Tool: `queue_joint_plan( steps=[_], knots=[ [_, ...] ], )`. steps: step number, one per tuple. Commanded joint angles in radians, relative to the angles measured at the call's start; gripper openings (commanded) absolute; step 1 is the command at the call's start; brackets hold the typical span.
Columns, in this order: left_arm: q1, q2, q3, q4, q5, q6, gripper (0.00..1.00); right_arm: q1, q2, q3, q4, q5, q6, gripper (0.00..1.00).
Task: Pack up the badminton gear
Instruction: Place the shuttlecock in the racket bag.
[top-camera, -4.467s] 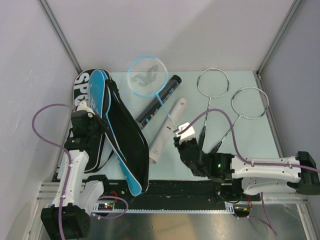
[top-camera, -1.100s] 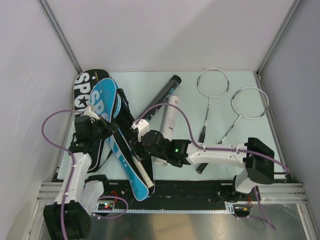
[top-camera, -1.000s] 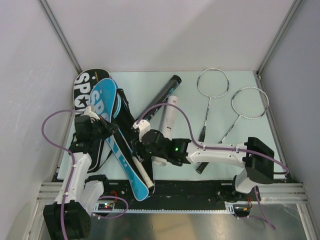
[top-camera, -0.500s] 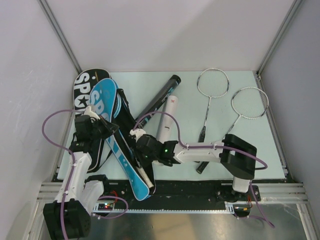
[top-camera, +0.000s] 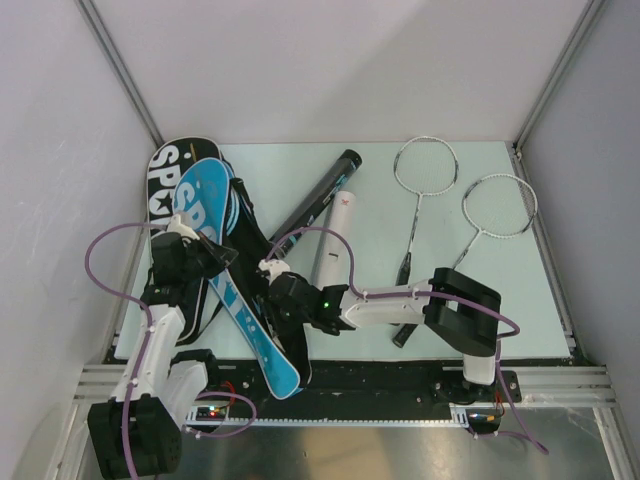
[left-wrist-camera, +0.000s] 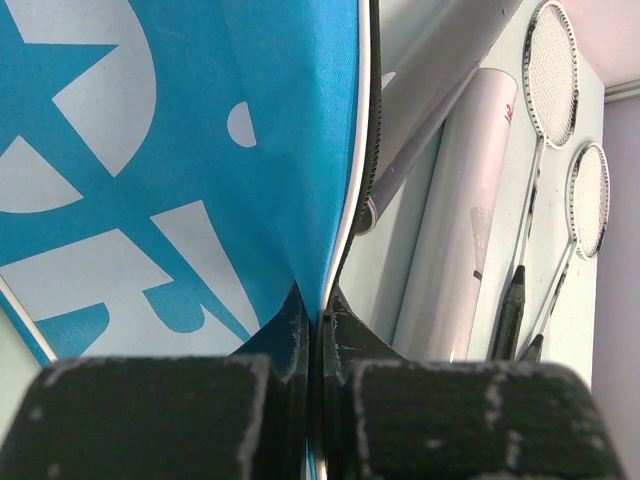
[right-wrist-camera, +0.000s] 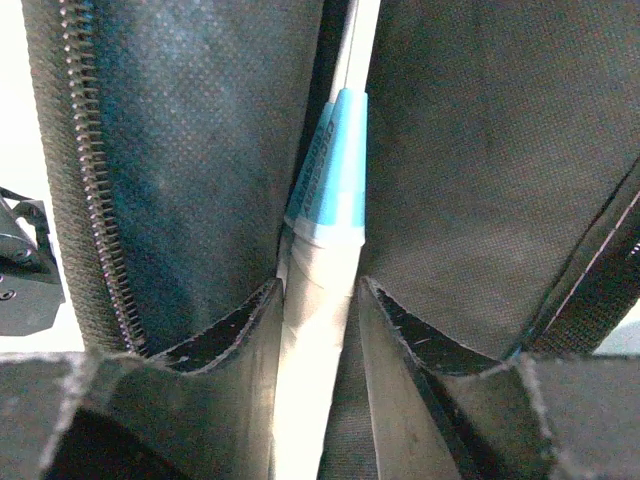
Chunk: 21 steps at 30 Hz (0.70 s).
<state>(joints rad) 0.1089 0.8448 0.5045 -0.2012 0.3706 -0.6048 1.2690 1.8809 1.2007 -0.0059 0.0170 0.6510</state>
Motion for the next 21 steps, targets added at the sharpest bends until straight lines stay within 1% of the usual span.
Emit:
queue_joint_plan(
  steps=[1, 5, 8, 10, 12, 14, 18, 21],
  knots=[
    [-0.002, 0.000, 0.001, 0.069, 0.012, -0.026, 0.00, -0.024, -0.073, 0.009, -0.024, 0.081, -0.010, 0.44],
    [-0.002, 0.003, -0.001, 0.068, 0.009, -0.024, 0.00, -0.074, -0.144, -0.010, -0.058, 0.091, -0.053, 0.55],
    [-0.002, 0.006, -0.001, 0.068, 0.004, -0.023, 0.00, -0.113, -0.161, -0.016, -0.041, 0.043, -0.086, 0.63],
    [-0.002, 0.006, 0.002, 0.068, 0.003, -0.022, 0.00, -0.139, -0.162, -0.016, -0.017, -0.005, -0.112, 0.70],
    [-0.002, 0.007, 0.006, 0.067, 0.003, -0.020, 0.00, -0.160, -0.161, -0.018, 0.008, -0.053, -0.138, 0.81],
    [-0.002, 0.011, 0.010, 0.067, 0.002, -0.017, 0.02, -0.180, -0.162, -0.017, 0.029, -0.093, -0.164, 0.88],
    [-0.002, 0.034, 0.025, 0.067, -0.002, -0.021, 0.10, -0.197, -0.167, -0.017, 0.062, -0.169, -0.210, 0.92],
    [-0.002, 0.066, 0.043, 0.068, 0.003, -0.029, 0.12, -0.207, -0.159, -0.017, 0.089, -0.209, -0.230, 0.92]
  ],
)
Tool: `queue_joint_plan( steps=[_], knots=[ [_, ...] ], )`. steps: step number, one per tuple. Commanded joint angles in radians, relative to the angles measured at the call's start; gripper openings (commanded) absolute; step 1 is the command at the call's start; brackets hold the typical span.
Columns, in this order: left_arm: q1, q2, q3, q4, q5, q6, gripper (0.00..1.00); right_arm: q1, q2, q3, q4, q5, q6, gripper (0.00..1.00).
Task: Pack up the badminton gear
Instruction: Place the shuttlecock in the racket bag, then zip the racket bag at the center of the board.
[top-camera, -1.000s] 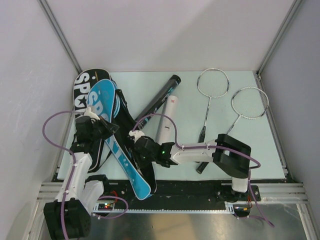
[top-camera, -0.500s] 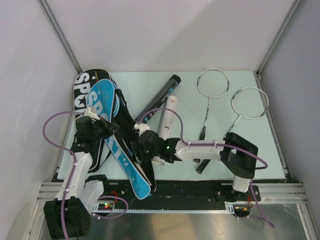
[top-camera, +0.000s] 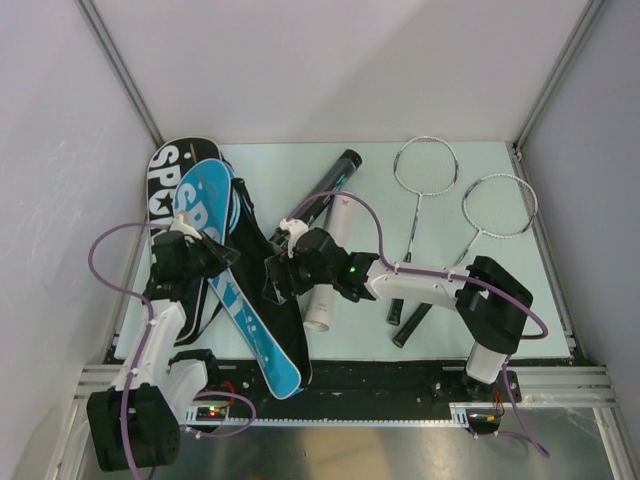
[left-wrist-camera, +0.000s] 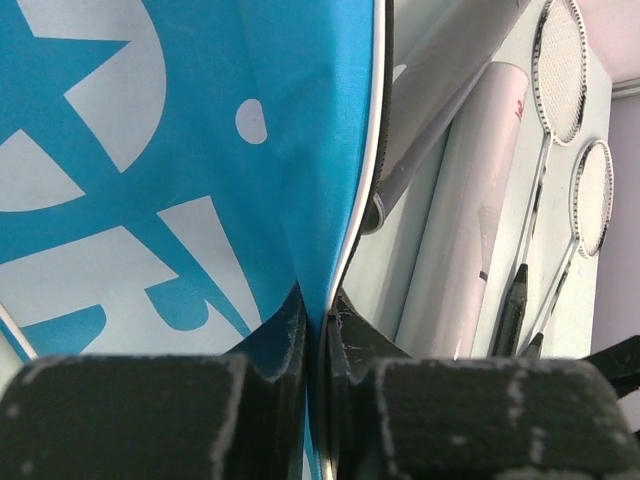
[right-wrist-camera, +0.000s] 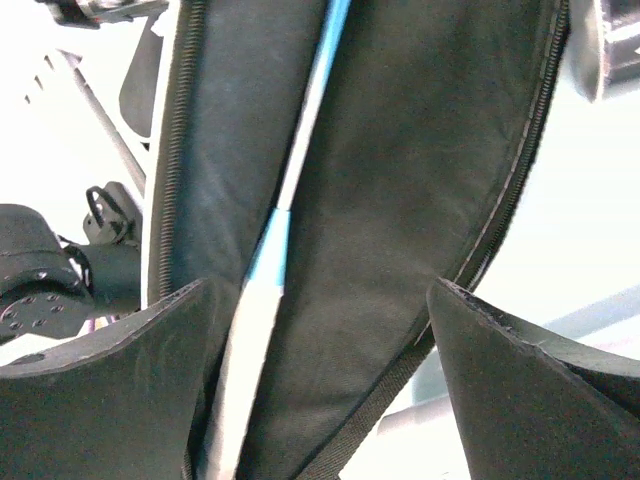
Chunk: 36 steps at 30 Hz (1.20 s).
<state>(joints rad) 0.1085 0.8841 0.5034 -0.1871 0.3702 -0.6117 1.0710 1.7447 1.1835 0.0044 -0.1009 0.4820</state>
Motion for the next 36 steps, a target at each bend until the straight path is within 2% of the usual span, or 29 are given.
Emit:
queue_joint_plan(
  steps=[1, 2, 4, 6, 9, 17, 27, 36],
  knots=[
    [-0.001, 0.040, 0.049, 0.054, 0.004, -0.028, 0.14, -0.019, -0.018, 0.000, 0.087, -0.103, -0.062, 0.92],
    [0.000, 0.050, 0.053, 0.053, 0.004, -0.034, 0.17, -0.028, -0.011, 0.000, 0.094, -0.128, -0.061, 0.92],
    [-0.002, 0.077, 0.060, 0.053, 0.007, -0.041, 0.37, -0.054, 0.001, 0.000, 0.105, -0.172, -0.054, 0.92],
    [-0.001, 0.098, 0.066, 0.054, 0.008, -0.041, 0.50, -0.071, 0.005, 0.000, 0.111, -0.198, -0.054, 0.92],
    [-0.002, 0.107, 0.072, 0.053, -0.013, -0.035, 0.59, -0.078, 0.007, 0.001, 0.114, -0.188, -0.058, 0.92],
    [-0.002, 0.196, 0.101, 0.066, -0.034, -0.074, 0.65, -0.102, 0.073, 0.024, 0.132, -0.192, -0.022, 0.92],
    [-0.007, 0.366, 0.123, 0.155, -0.021, -0.138, 0.60, -0.094, 0.128, 0.058, 0.183, -0.170, 0.023, 0.90],
    [-0.006, 0.343, 0.167, 0.112, -0.110, -0.101, 0.68, -0.104, 0.258, 0.123, 0.175, -0.116, 0.025, 0.82]
  ],
)
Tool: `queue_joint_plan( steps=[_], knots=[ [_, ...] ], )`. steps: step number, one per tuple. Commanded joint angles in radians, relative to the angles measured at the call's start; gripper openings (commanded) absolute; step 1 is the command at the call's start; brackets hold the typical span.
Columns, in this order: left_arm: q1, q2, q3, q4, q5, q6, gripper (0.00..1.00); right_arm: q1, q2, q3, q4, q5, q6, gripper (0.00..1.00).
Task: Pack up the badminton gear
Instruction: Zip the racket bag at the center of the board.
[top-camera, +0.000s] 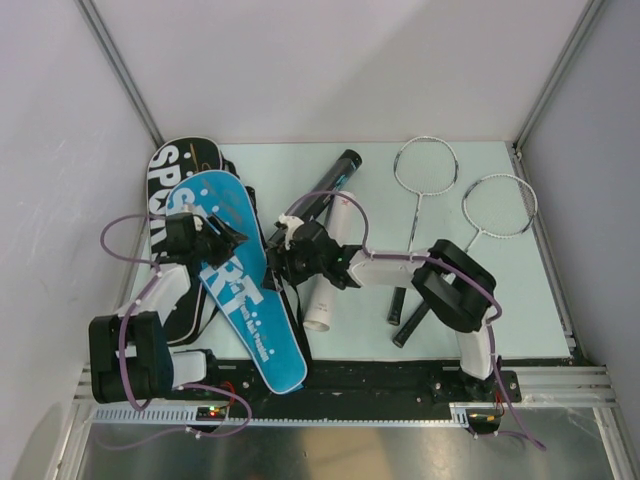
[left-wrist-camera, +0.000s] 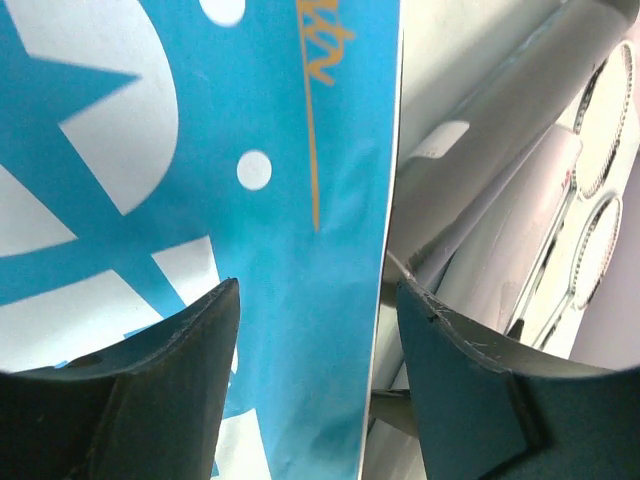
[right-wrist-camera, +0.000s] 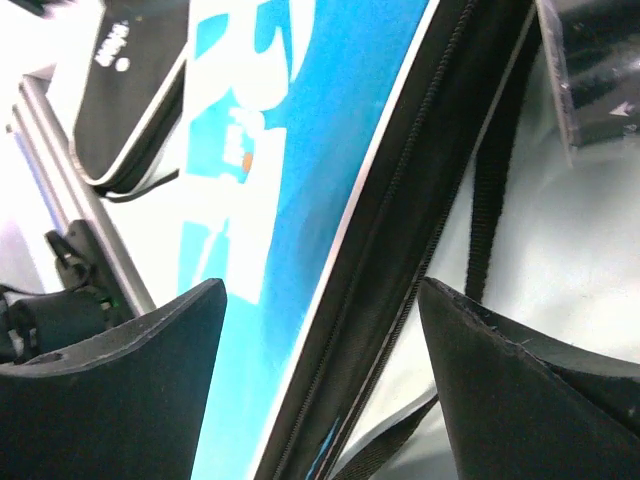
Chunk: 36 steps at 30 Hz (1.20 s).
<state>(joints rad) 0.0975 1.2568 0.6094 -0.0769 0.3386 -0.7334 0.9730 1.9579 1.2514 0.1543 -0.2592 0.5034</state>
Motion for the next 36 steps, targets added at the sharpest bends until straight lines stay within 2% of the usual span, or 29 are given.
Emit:
queue_joint_plan(
  steps=[1, 8, 13, 16, 19, 23, 26, 27, 29, 30, 32, 36],
  knots=[
    [0.004, -0.037, 0.067, -0.005, -0.089, 0.028, 0.68, -0.006, 0.053, 0.061, 0.023, 0.057, 0.000, 0.82],
    [0.004, -0.109, 0.095, -0.074, -0.238, 0.085, 0.69, 0.005, 0.135, 0.107, -0.038, 0.134, -0.034, 0.78],
    [0.007, -0.192, 0.128, -0.133, -0.402, 0.142, 0.70, 0.034, 0.165, 0.129, -0.097, 0.167, -0.036, 0.71],
    [0.017, -0.234, 0.157, -0.163, -0.427, 0.150, 0.71, 0.043, 0.182, 0.130, -0.092, 0.147, -0.018, 0.65],
    [0.051, -0.252, 0.197, -0.208, -0.417, 0.137, 0.72, 0.045, 0.202, 0.141, -0.081, 0.110, 0.005, 0.62],
    [0.156, -0.247, 0.226, -0.227, -0.214, 0.138, 0.75, 0.049, 0.212, 0.147, -0.082, 0.117, 0.018, 0.58],
    [0.190, -0.288, 0.224, -0.228, -0.233, 0.142, 0.76, 0.047, 0.214, 0.151, -0.080, 0.120, 0.030, 0.46],
    [0.193, -0.308, 0.222, -0.229, -0.249, 0.145, 0.77, 0.046, 0.212, 0.152, -0.076, 0.115, 0.032, 0.37],
    [0.194, -0.332, 0.219, -0.229, -0.266, 0.155, 0.77, 0.043, 0.205, 0.153, -0.058, 0.098, 0.027, 0.14],
    [0.195, -0.335, 0.219, -0.228, -0.265, 0.157, 0.77, 0.044, 0.194, 0.153, -0.053, 0.095, 0.023, 0.07],
    [0.195, -0.330, 0.221, -0.228, -0.262, 0.155, 0.76, 0.048, 0.162, 0.154, -0.055, 0.102, 0.018, 0.02],
    [0.196, -0.280, 0.252, -0.224, -0.237, 0.148, 0.75, 0.095, 0.082, 0.159, -0.101, 0.177, -0.021, 0.00]
  ],
)
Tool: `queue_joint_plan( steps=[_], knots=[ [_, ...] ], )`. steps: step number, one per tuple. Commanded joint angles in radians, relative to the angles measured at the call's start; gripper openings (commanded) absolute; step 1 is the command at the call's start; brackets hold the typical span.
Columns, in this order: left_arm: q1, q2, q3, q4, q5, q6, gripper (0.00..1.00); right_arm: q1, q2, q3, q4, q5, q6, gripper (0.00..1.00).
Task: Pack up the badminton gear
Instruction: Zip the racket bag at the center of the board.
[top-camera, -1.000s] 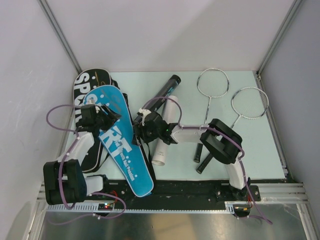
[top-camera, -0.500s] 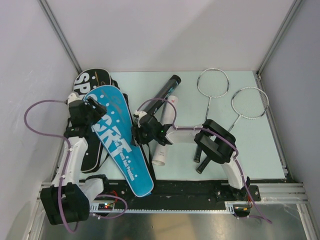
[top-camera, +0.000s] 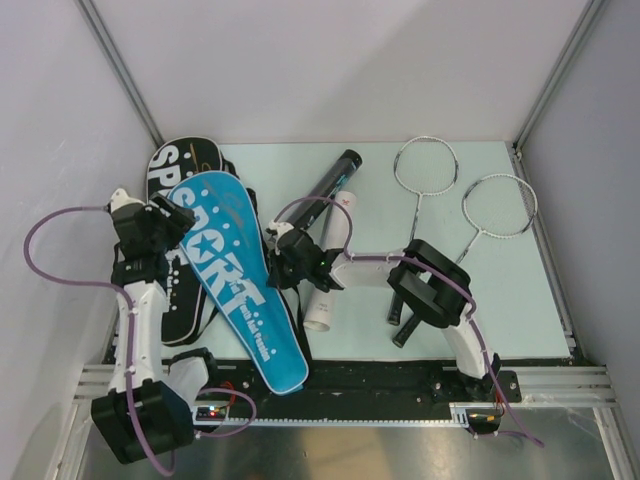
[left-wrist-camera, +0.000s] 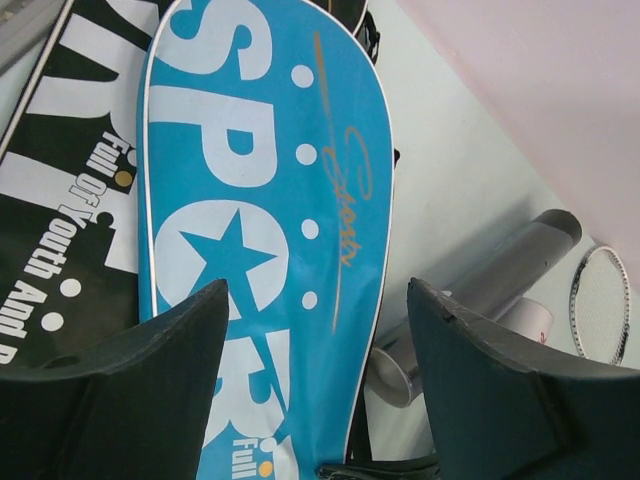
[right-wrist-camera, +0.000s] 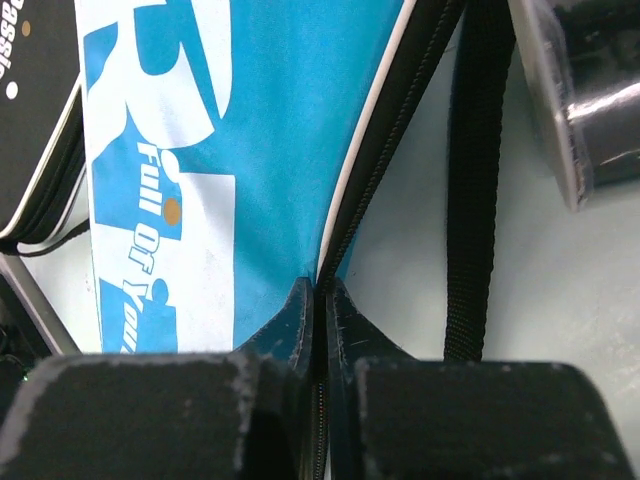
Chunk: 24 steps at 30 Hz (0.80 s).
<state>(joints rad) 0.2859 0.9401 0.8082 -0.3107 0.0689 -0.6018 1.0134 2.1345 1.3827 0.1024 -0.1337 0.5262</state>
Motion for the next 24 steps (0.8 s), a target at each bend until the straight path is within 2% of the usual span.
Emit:
queue_joint_plan(
  steps=[1, 4, 8, 12, 14, 20, 24],
  knots=[
    [0.007, 0.061, 0.070, 0.009, 0.039, 0.015, 0.75, 0.071, -0.118, 0.034, -0.067, 0.083, -0.058, 0.00],
    [0.008, 0.112, 0.118, 0.009, 0.019, 0.006, 0.75, 0.109, -0.167, 0.073, -0.157, 0.198, -0.111, 0.00],
    [0.007, 0.138, 0.179, 0.009, -0.082, -0.041, 0.75, 0.170, -0.205, 0.152, -0.271, 0.354, -0.235, 0.00],
    [0.007, 0.173, 0.261, -0.015, -0.113, -0.065, 0.83, 0.232, -0.226, 0.222, -0.352, 0.499, -0.349, 0.00],
    [0.006, 0.198, 0.293, -0.026, -0.095, -0.061, 0.84, 0.257, -0.232, 0.249, -0.374, 0.571, -0.412, 0.00],
    [-0.004, 0.234, 0.344, -0.028, -0.089, -0.052, 0.86, 0.322, -0.273, 0.273, -0.322, 0.793, -0.695, 0.00],
    [-0.006, 0.290, 0.428, -0.042, -0.039, -0.060, 0.89, 0.345, -0.322, 0.238, -0.223, 0.876, -0.859, 0.00]
  ],
)
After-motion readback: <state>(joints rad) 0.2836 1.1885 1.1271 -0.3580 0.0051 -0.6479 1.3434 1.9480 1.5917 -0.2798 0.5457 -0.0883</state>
